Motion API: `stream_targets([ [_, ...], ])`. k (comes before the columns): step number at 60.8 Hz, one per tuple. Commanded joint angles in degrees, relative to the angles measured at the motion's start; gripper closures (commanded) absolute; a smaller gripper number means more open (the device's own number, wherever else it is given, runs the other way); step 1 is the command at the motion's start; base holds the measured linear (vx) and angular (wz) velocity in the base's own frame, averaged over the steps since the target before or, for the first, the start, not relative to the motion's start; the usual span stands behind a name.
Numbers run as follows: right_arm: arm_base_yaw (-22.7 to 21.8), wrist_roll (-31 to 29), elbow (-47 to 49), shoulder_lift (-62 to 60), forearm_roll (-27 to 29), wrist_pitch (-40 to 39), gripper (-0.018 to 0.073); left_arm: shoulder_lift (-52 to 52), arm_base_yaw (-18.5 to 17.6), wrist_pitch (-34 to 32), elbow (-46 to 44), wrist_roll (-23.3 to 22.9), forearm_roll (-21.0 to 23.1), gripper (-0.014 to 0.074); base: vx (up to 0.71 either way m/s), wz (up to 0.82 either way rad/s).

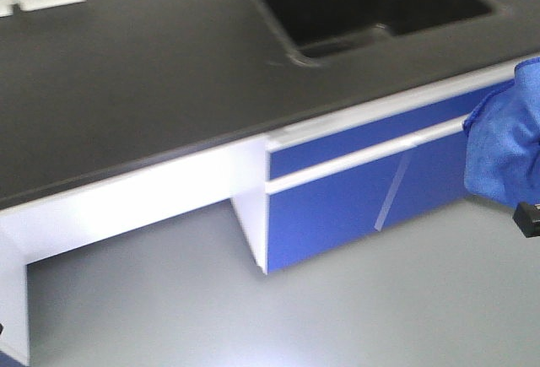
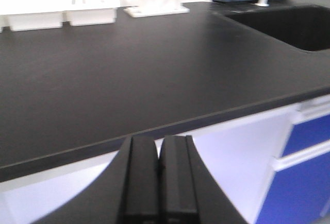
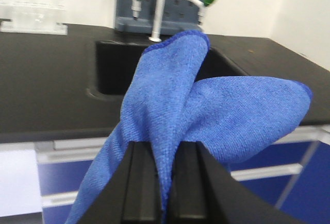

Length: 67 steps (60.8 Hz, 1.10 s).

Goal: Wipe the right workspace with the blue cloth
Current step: 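Drive the base to the other counter holding the cloth in the right gripper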

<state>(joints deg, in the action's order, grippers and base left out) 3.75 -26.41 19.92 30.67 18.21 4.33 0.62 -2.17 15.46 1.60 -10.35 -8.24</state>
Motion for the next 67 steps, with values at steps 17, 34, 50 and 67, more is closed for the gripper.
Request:
stream_targets([
  [17, -0.16, -0.38, 1.67, 0.41, 0.14, -4.99, 0.0563, 0.84, -0.25, -4.91, 1.74, -0.49, -0.06, 0.0602, -0.27, -0.57],
  [34, -0.16, -0.38, 1.67, 0.41, 0.14, -4.99, 0.0563, 0.84, -0.25, -4.91, 1.74, -0.49, -0.06, 0.0602, -0.23, -0.61],
  [50, -0.16, -0.38, 1.67, 0.41, 0.14, -4.99, 0.0563, 0.84, -0.25, -4.91, 1.74, -0.49, -0.06, 0.0602, -0.19, -0.72],
  [67, -0.16, -0.38, 1.67, 0.41, 0.14, -4.94, 0.0563, 0.84, -0.25, -4.91, 1.74, -0.49, -0.06, 0.0602, -0.17, -0.76],
])
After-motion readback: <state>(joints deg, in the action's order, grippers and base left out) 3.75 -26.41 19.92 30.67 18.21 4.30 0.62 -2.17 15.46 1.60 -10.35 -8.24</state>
